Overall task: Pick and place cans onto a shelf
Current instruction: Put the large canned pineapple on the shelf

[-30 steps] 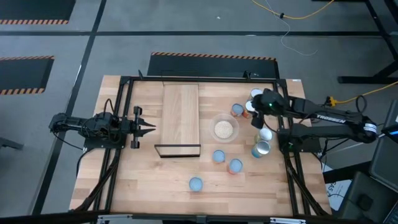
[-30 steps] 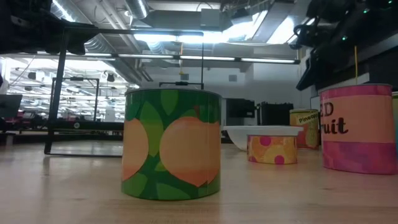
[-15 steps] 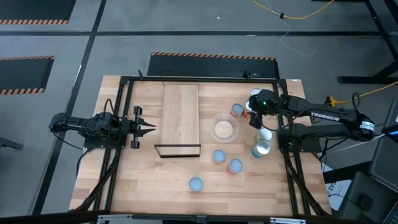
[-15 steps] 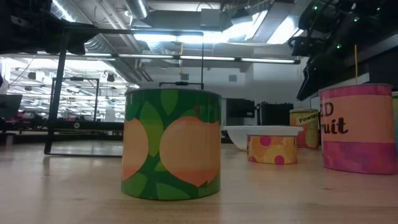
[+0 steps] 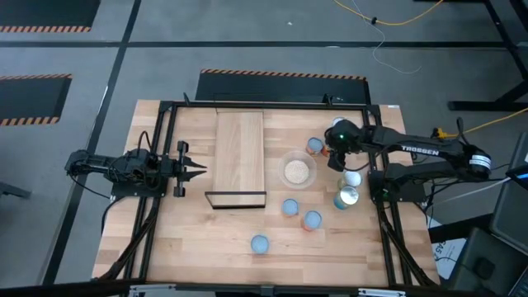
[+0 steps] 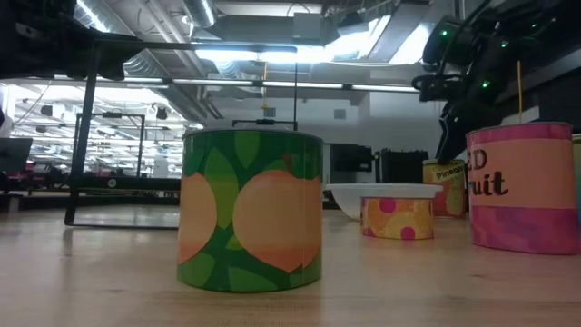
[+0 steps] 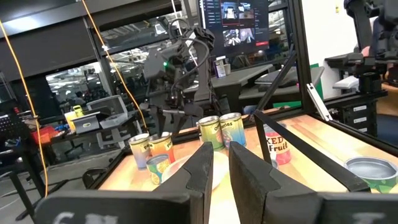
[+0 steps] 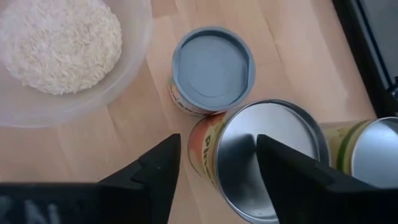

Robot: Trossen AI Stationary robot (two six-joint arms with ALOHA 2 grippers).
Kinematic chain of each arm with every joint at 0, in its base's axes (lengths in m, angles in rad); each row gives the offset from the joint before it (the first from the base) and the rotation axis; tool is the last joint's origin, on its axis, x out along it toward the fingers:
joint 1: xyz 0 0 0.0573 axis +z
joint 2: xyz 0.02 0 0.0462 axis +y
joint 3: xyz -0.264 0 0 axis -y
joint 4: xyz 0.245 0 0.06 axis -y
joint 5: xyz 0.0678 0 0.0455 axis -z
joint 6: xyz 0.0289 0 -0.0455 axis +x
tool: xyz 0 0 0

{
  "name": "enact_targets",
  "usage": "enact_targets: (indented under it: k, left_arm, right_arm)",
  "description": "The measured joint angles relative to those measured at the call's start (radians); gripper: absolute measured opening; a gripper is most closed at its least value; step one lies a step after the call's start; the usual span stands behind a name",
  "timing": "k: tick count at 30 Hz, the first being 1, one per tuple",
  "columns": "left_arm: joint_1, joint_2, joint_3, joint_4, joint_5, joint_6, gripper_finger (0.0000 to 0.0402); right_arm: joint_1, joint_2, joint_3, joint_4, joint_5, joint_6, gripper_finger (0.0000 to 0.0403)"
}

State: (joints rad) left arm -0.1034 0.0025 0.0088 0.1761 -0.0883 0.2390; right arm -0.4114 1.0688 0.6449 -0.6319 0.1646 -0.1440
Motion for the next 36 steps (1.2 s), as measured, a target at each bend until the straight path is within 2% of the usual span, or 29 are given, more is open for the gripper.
enact_targets:
  k: [6,19,30,36]
  left_arm:
    - [0.0,0.0,0.0,0.0,0.0,0.0,0.0044]
    - [0.0,0.0,0.0,0.0,0.0,0.0,0.0044]
    - [0.0,0.0,0.0,0.0,0.0,0.0,0.0044]
    - [0.0,0.0,0.0,0.0,0.0,0.0,0.0044]
  right_arm:
    - [0.0,0.025,0.004,0.008,0.011,0.0,0.0172]
    - [0.0,0.027,0.003,0.006,0.027,0.002,0.0161]
    - [0.0,0.028,0.002,0.005,0.031,0.004,0.009]
    - [0.0,0.028,0.002,0.004,0.027,0.004,0.0084]
